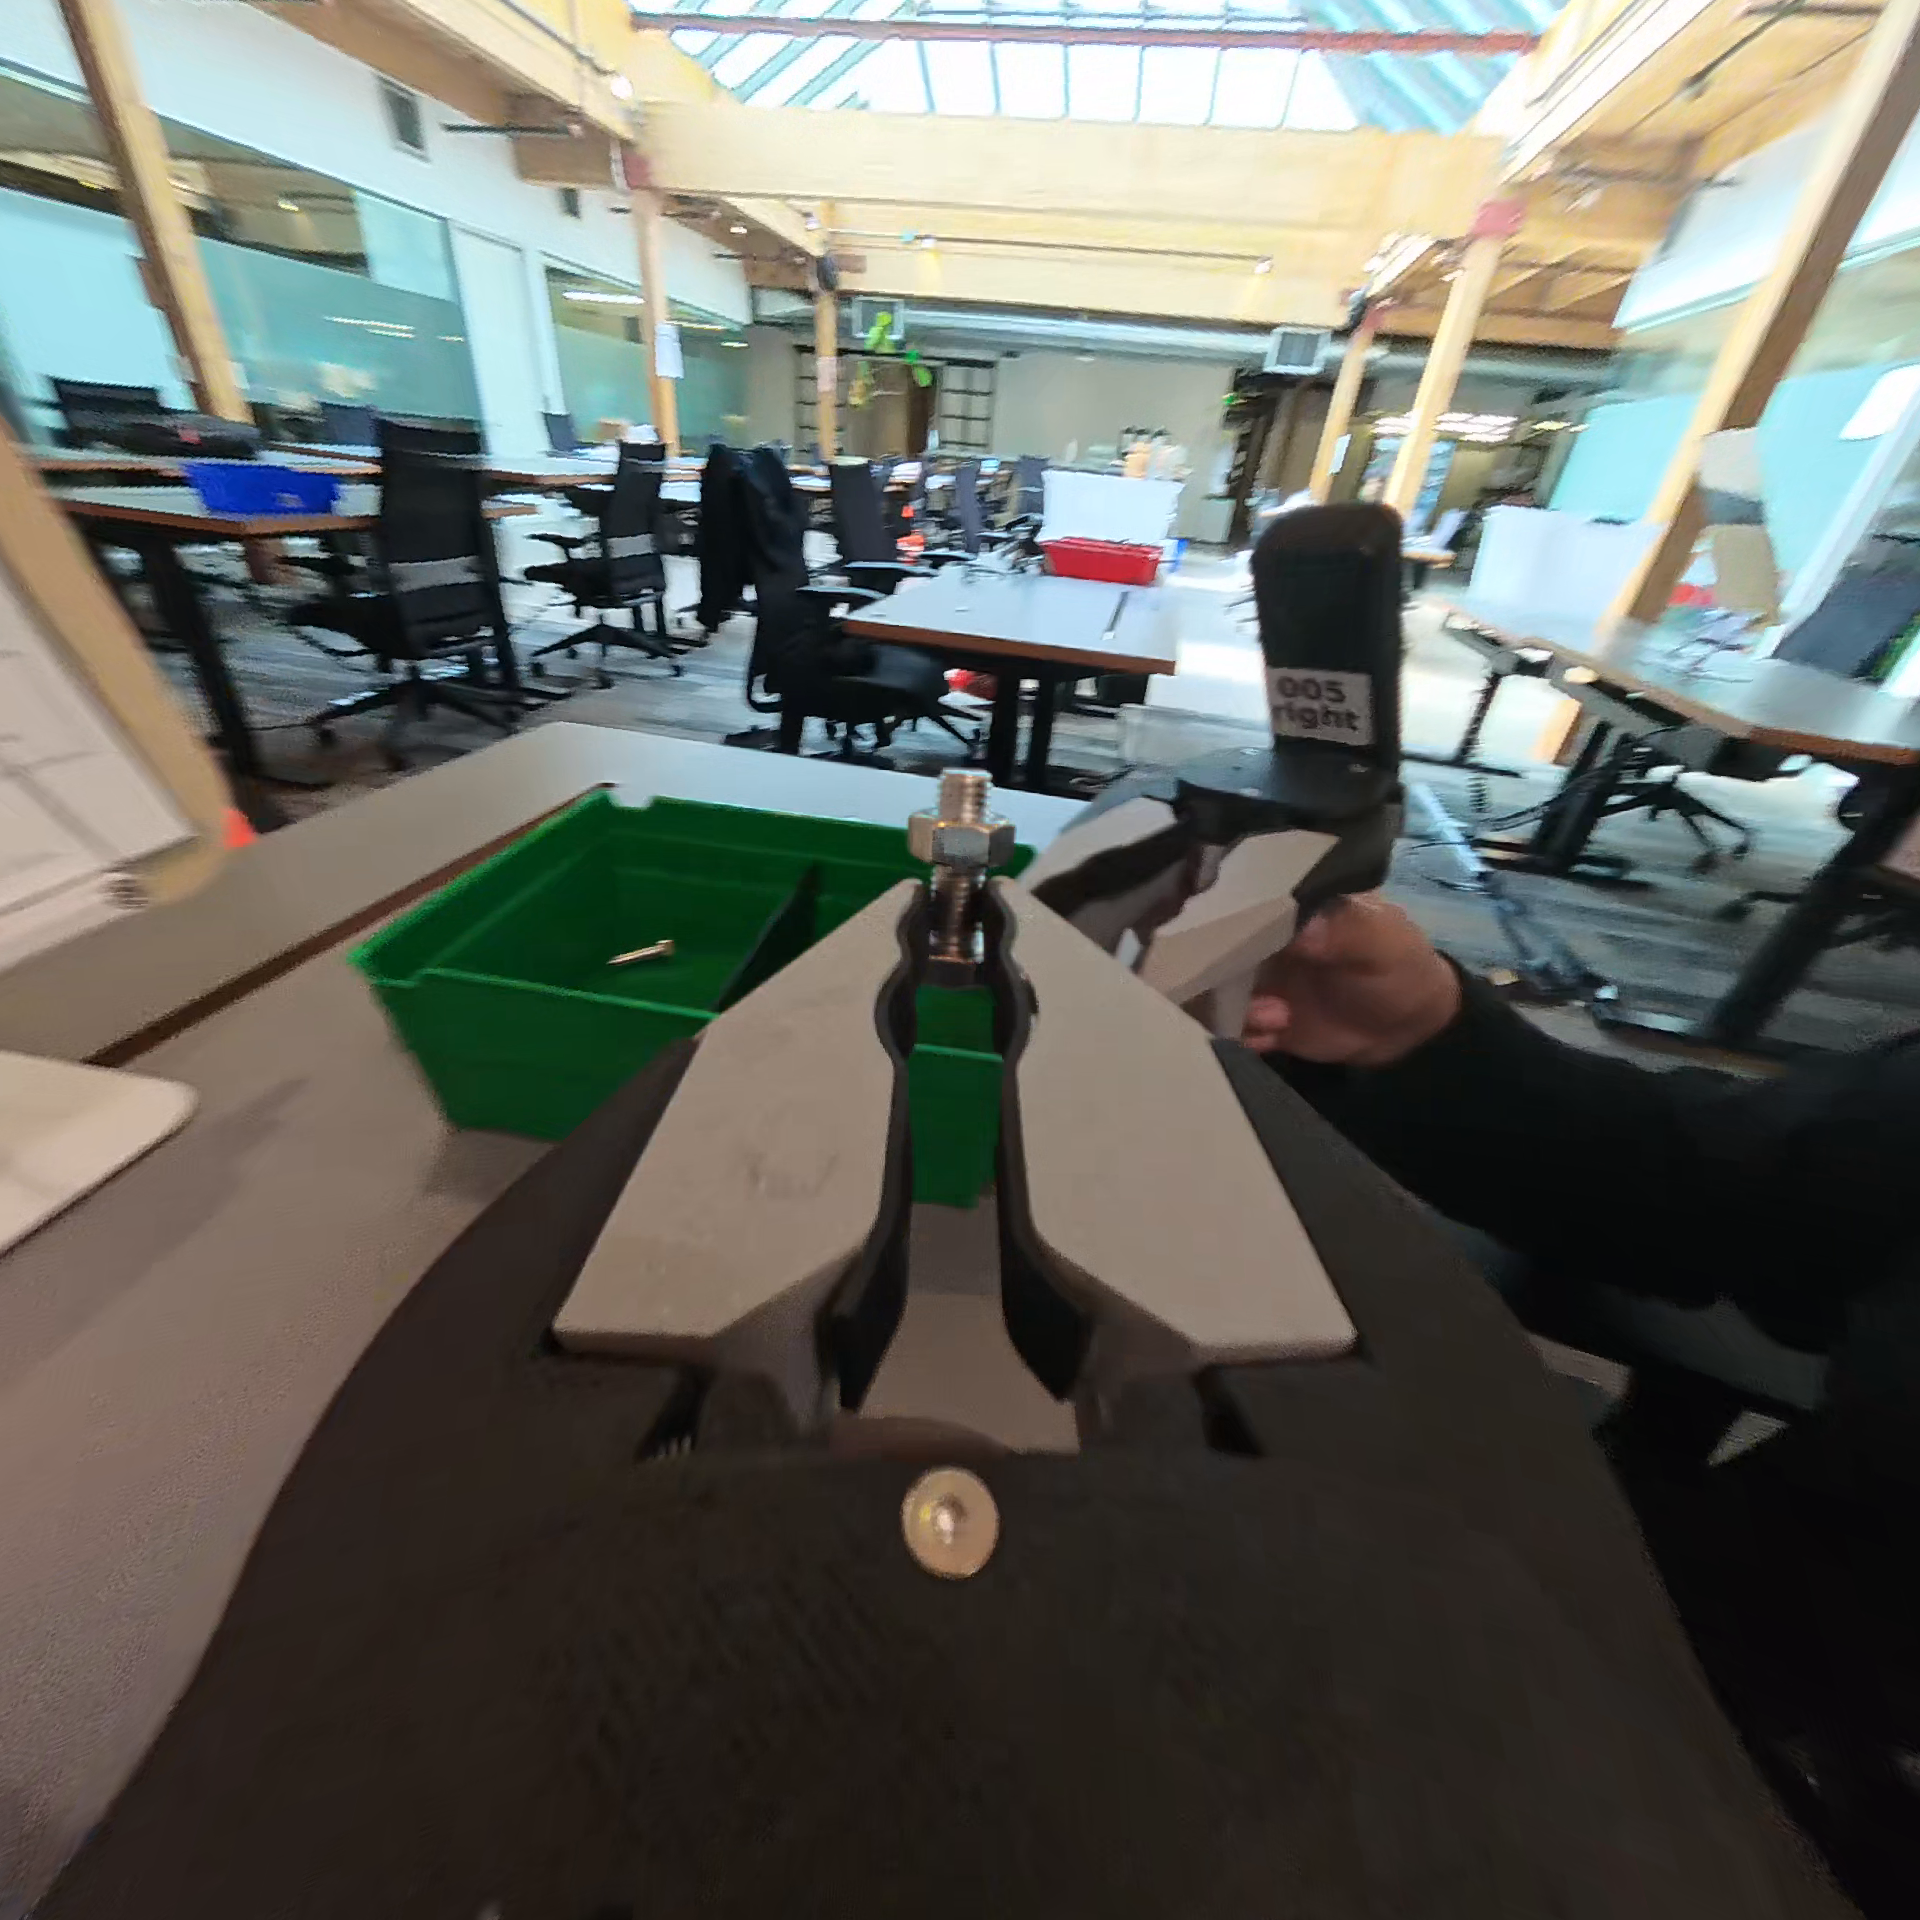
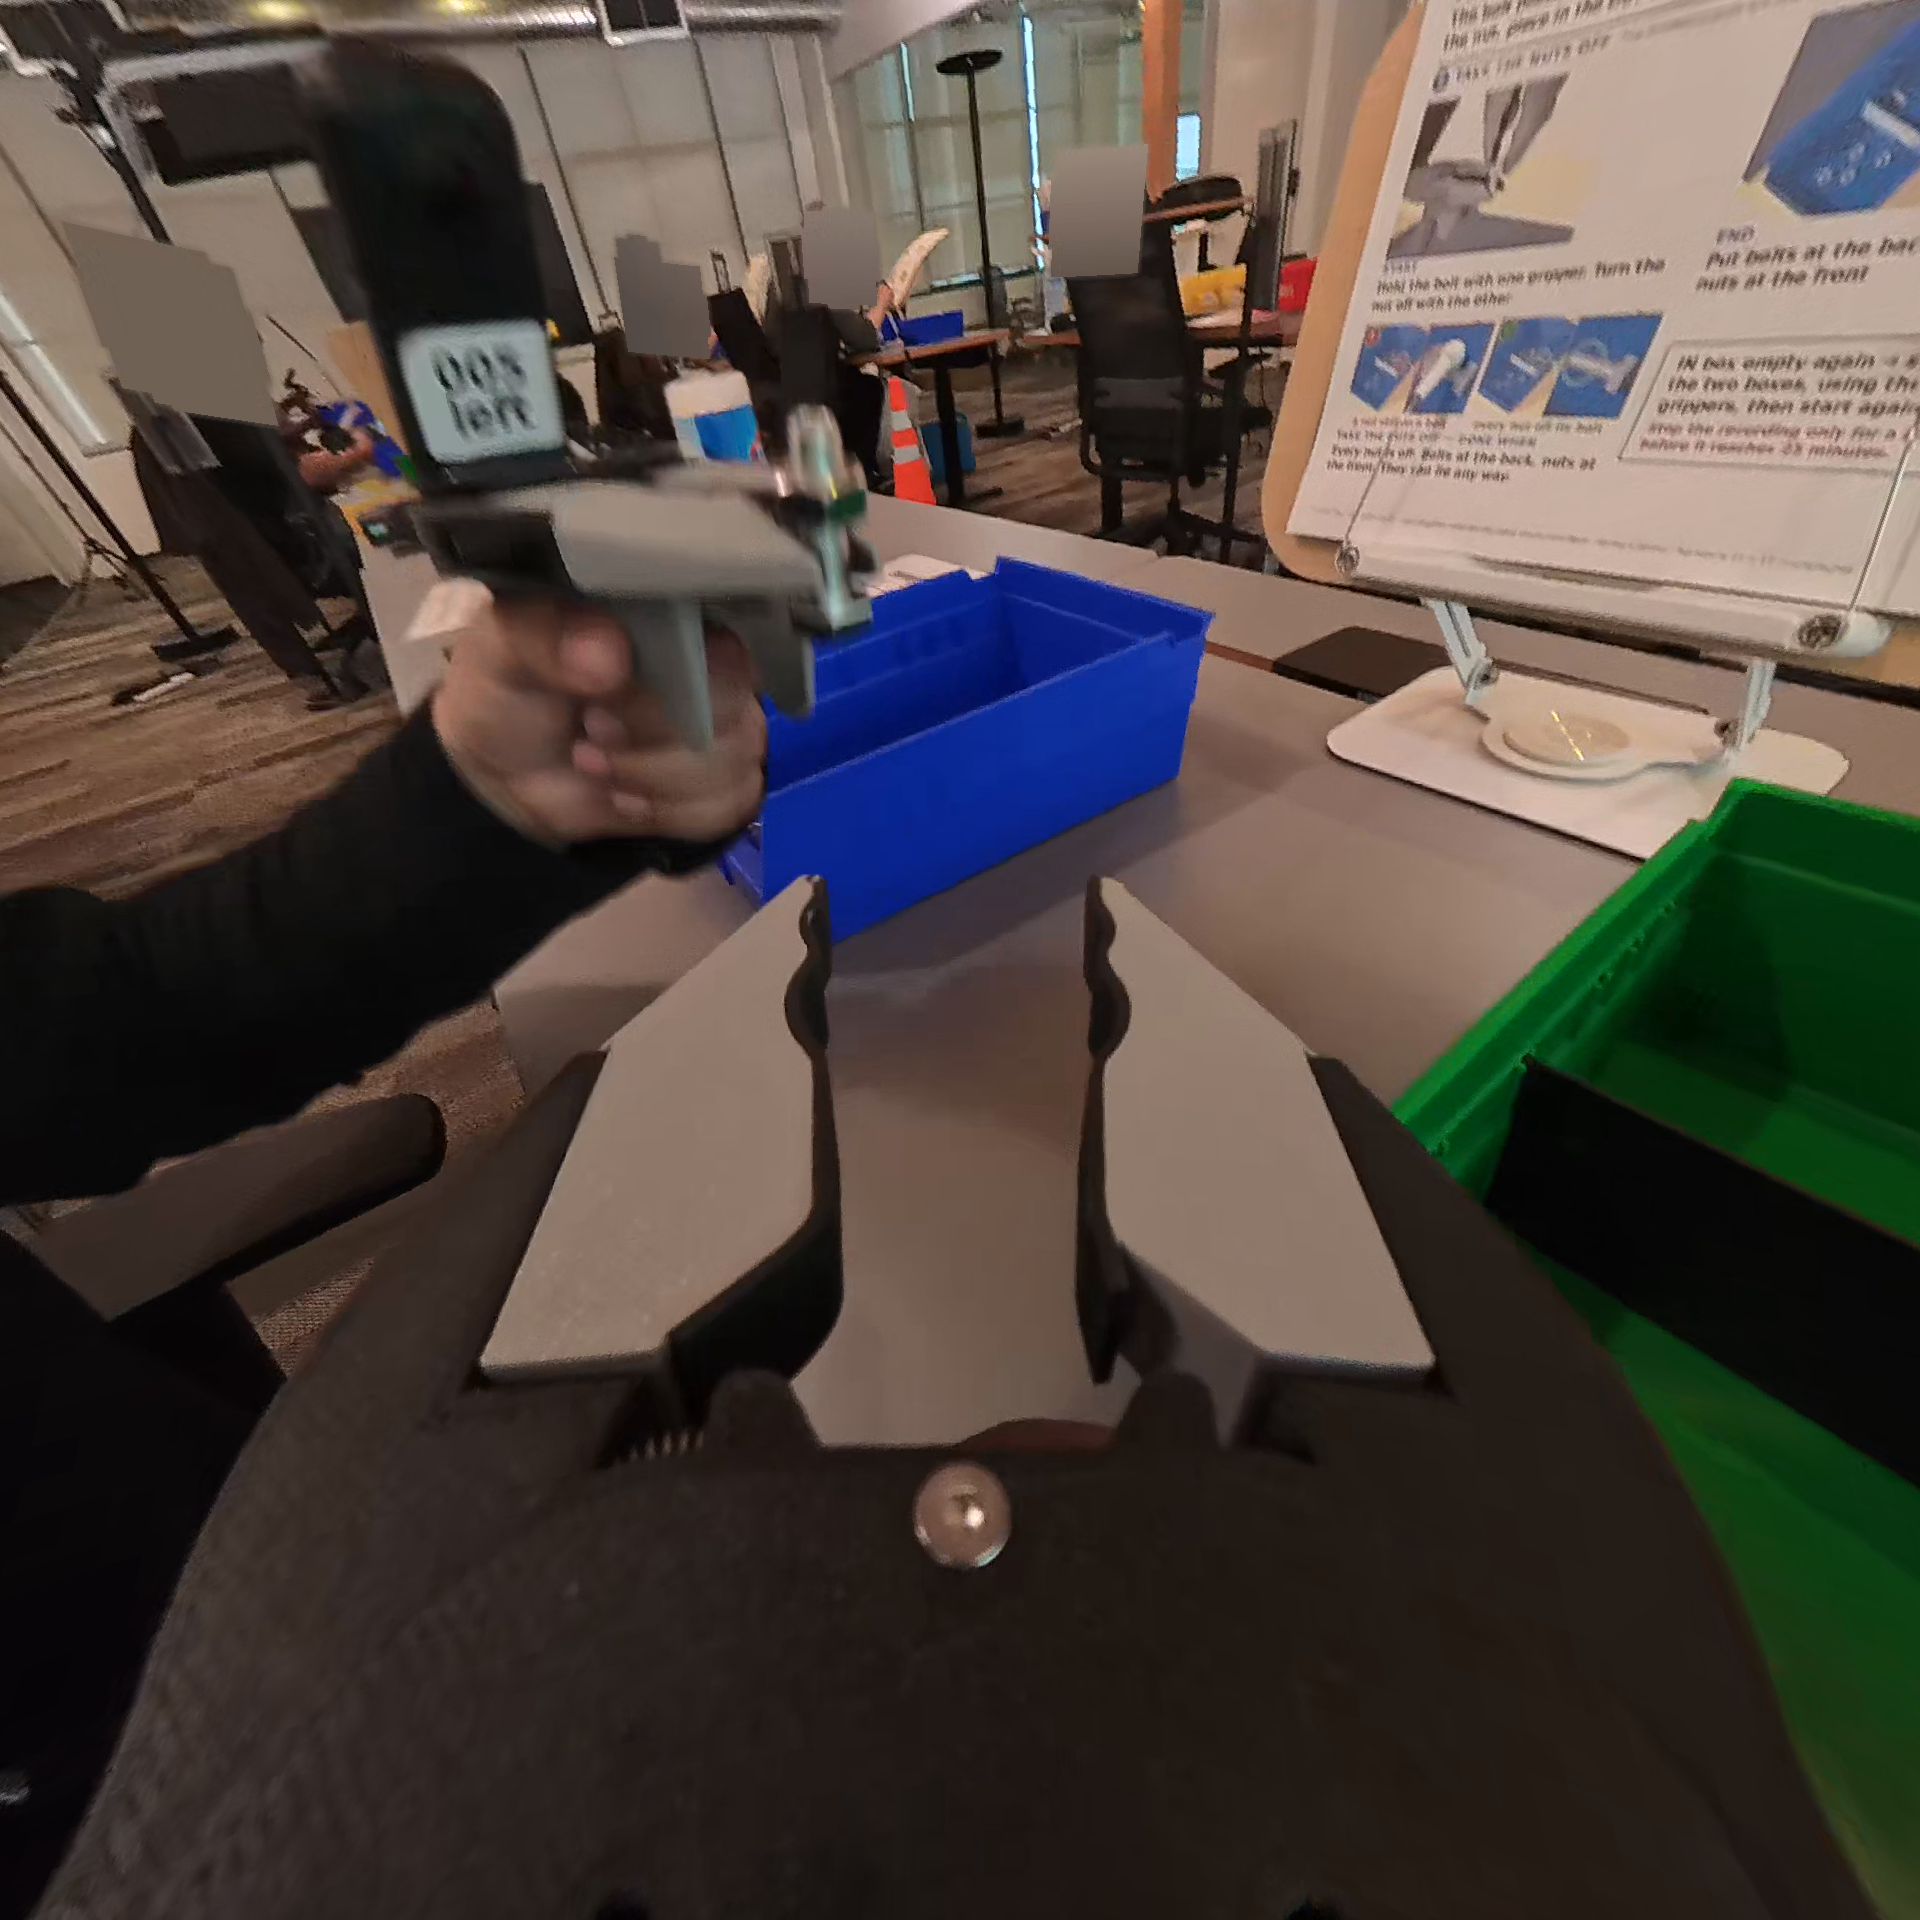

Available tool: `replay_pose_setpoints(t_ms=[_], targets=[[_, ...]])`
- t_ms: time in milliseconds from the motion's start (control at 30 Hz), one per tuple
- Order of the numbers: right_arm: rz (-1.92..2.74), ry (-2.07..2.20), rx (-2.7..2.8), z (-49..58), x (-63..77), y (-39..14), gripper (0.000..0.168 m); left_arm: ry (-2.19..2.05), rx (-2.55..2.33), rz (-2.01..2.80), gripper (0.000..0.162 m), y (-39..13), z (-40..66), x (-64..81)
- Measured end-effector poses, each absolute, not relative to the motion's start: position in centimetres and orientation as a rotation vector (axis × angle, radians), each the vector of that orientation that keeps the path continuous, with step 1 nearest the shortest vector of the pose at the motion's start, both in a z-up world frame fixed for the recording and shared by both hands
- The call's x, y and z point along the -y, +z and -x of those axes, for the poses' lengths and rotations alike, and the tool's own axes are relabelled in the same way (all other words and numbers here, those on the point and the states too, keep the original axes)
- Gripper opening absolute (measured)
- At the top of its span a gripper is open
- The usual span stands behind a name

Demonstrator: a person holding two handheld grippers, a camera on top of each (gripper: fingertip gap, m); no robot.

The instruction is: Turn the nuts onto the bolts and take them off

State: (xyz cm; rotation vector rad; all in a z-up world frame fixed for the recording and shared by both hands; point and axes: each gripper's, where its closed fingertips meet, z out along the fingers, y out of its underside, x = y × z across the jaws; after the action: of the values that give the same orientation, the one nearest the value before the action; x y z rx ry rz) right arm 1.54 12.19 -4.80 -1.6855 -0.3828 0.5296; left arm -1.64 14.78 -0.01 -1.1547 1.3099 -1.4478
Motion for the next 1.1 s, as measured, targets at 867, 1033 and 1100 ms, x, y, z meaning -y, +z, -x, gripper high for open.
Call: replay_pose_setpoints(t_ms=[867,1033,1100], targets=[[1.715,0.609,0.314,-5.8,-15.2,-6.2,0.014,-1.353,-1.309,1.163,0.006,-7.7,-7.4,-13.5],[1.728,0.619,0.268,-6.6,-15.5,-6.6,0.013,-1.302,-1.304,1.198,0.007,-8.1,-8.0,-13.9],[1.729,0.62,0.258,-6.9,-15.5,-6.5,0.014,-1.311,-1.306,1.206,0.007,-8.0,-8.2,-13.9]])
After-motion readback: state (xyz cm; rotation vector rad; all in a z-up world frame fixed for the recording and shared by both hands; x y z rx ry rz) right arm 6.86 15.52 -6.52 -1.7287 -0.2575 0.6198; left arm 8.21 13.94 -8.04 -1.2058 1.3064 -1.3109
